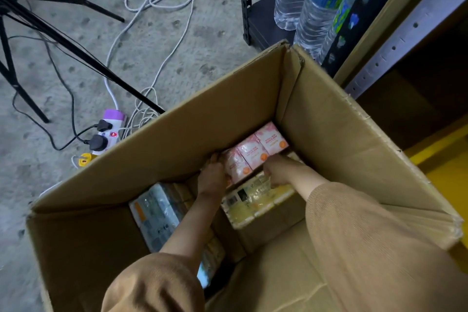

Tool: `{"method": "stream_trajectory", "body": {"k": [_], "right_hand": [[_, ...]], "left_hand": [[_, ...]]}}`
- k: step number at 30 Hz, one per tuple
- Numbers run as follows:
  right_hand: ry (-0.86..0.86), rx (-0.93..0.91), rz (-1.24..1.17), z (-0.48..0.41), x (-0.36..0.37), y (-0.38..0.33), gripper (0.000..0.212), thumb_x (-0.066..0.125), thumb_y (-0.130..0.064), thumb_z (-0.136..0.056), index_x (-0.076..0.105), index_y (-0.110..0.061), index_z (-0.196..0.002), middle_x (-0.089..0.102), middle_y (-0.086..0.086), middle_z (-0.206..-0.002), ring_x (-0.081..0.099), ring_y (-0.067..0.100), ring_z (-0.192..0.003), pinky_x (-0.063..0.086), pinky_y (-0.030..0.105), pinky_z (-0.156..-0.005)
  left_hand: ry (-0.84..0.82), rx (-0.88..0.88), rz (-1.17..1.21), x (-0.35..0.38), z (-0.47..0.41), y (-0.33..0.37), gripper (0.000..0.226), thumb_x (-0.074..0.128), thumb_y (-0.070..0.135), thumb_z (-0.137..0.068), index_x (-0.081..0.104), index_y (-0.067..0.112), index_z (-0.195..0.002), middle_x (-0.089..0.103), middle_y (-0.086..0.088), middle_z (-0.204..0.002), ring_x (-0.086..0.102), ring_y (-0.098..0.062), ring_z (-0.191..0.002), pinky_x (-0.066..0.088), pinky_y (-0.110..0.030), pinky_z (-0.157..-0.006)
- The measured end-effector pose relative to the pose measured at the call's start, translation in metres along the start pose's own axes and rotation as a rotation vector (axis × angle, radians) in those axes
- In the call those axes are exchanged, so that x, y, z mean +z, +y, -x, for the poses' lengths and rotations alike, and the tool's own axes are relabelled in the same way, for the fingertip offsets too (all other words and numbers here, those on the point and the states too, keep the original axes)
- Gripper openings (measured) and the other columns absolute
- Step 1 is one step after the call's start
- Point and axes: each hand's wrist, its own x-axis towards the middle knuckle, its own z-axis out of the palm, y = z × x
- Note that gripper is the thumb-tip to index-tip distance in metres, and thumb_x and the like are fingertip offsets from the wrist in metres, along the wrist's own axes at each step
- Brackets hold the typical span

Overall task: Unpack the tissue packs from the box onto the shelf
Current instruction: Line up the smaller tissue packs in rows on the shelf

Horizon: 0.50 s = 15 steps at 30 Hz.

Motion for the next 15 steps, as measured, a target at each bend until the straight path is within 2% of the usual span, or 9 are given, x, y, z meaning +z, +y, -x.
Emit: {"method": "stream_trajectory", "body": {"k": [3,5,6,8,10,12,15], "right_hand": [[0.081,-0.069,0.061,-0.004,0.007,0.004,0.048,0.049,0.006,-0.086,0.042,-0.002,-0.132,0.034,0.014,-0.144,0.037,0.027,-0.132,0.040,0.038,-0.108],[0.093,-0.089,0.063,-0.004,0.010,0.007,0.052,0.052,0.002,-0.085,0.038,-0.003,-0.135,0.030,0.012,-0.147,0.030,0.026,-0.137,0.036,0.037,-0.111],[0.080,-0.073,0.031,-0.004,0.009,0.008,0.051,0.055,-0.005,-0.086,0.039,-0.005,-0.134,0.034,0.011,-0.146,0.034,0.026,-0.135,0.039,0.035,-0.107],[0.045,-0.013,-0.073,-0.003,0.005,0.008,0.043,0.056,-0.026,-0.088,0.049,-0.007,-0.126,0.049,0.012,-0.136,0.049,0.027,-0.123,0.043,0.030,-0.086],[-0.016,0.017,-0.110,0.000,0.006,0.007,0.041,0.051,-0.035,-0.092,0.054,-0.009,-0.124,0.056,0.011,-0.131,0.056,0.027,-0.113,0.042,0.028,-0.077],[-0.113,0.049,-0.015,0.000,0.010,0.006,0.041,0.056,-0.029,-0.091,0.053,-0.008,-0.126,0.058,0.011,-0.128,0.059,0.025,-0.106,0.046,0.027,-0.073],[-0.160,0.057,-0.014,-0.011,0.023,0.001,0.048,0.066,-0.013,-0.084,0.049,-0.006,-0.129,0.059,0.010,-0.126,0.059,0.026,-0.112,0.049,0.030,-0.084]], "left_hand": [[-0.002,0.001,-0.019,0.001,-0.001,0.000,0.065,0.062,0.016,-0.085,0.029,0.011,-0.142,0.036,-0.011,-0.144,0.038,-0.028,-0.133,0.038,-0.038,-0.106],[0.002,-0.002,-0.021,0.000,-0.003,0.002,0.066,0.062,0.016,-0.085,0.030,0.011,-0.142,0.037,-0.011,-0.144,0.038,-0.028,-0.133,0.039,-0.038,-0.105],[0.001,-0.005,-0.019,-0.001,-0.004,0.003,0.065,0.063,0.016,-0.085,0.031,0.010,-0.141,0.037,-0.011,-0.144,0.038,-0.028,-0.133,0.039,-0.039,-0.105],[-0.007,-0.017,-0.022,-0.002,-0.005,0.004,0.064,0.063,0.016,-0.084,0.033,0.009,-0.140,0.036,-0.011,-0.144,0.037,-0.028,-0.133,0.039,-0.039,-0.104],[-0.010,-0.026,-0.023,-0.002,-0.005,0.004,0.064,0.063,0.017,-0.085,0.033,0.009,-0.140,0.035,-0.011,-0.145,0.036,-0.027,-0.134,0.038,-0.039,-0.105],[-0.008,-0.027,-0.023,-0.002,-0.004,0.003,0.064,0.063,0.017,-0.085,0.032,0.009,-0.141,0.035,-0.010,-0.146,0.036,-0.027,-0.135,0.038,-0.039,-0.105],[-0.004,-0.027,-0.026,-0.002,-0.005,0.004,0.064,0.064,0.016,-0.084,0.033,0.008,-0.140,0.037,-0.011,-0.145,0.037,-0.027,-0.134,0.038,-0.039,-0.105]]}}
